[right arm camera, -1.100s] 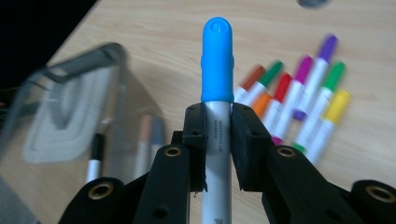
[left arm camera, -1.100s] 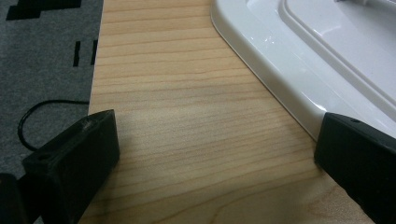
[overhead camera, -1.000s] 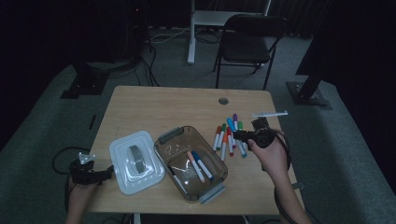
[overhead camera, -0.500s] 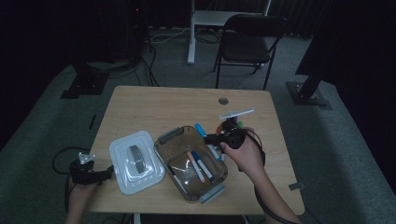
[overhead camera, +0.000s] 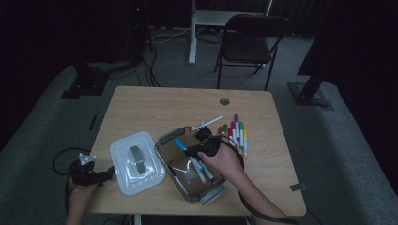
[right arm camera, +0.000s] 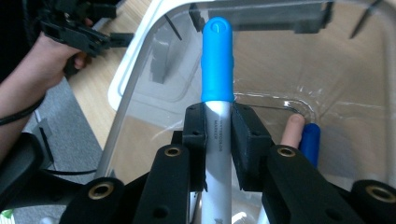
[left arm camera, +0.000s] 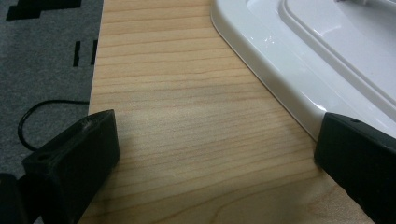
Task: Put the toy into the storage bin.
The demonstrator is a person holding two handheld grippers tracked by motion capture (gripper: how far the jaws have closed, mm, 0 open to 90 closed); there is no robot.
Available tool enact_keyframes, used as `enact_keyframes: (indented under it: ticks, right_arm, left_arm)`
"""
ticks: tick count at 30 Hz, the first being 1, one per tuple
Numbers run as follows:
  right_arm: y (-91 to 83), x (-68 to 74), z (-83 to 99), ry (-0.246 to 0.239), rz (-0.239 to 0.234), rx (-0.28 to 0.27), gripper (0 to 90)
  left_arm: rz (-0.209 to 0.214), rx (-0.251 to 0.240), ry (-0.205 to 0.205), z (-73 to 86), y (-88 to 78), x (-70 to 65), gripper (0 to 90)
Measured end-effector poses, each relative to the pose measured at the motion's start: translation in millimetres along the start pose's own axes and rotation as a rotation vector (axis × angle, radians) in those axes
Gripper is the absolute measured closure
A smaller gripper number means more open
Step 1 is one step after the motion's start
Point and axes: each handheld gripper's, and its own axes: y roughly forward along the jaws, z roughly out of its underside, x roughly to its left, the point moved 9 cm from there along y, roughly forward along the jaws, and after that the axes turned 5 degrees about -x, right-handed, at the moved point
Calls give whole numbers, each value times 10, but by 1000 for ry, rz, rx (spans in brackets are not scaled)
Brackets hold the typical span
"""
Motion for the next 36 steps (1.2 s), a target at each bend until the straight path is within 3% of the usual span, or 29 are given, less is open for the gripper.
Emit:
enact_keyframes:
  ticks: [13,23,32,36]
  right_arm:
    - [501,50,191,-26,0,194,771]
    - [708,70,294,-19,-2,291,770]
    - [922,47,450,-52,35,422,770]
    - [950,39,464,-63,52,443,769]
  left_arm:
    - [0,1,2,1,0,1,6]
    - [0,1,0,1,0,0,6]
    - [0,1,0,1,0,0,6]
    - [0,1,0,1,0,0,6]
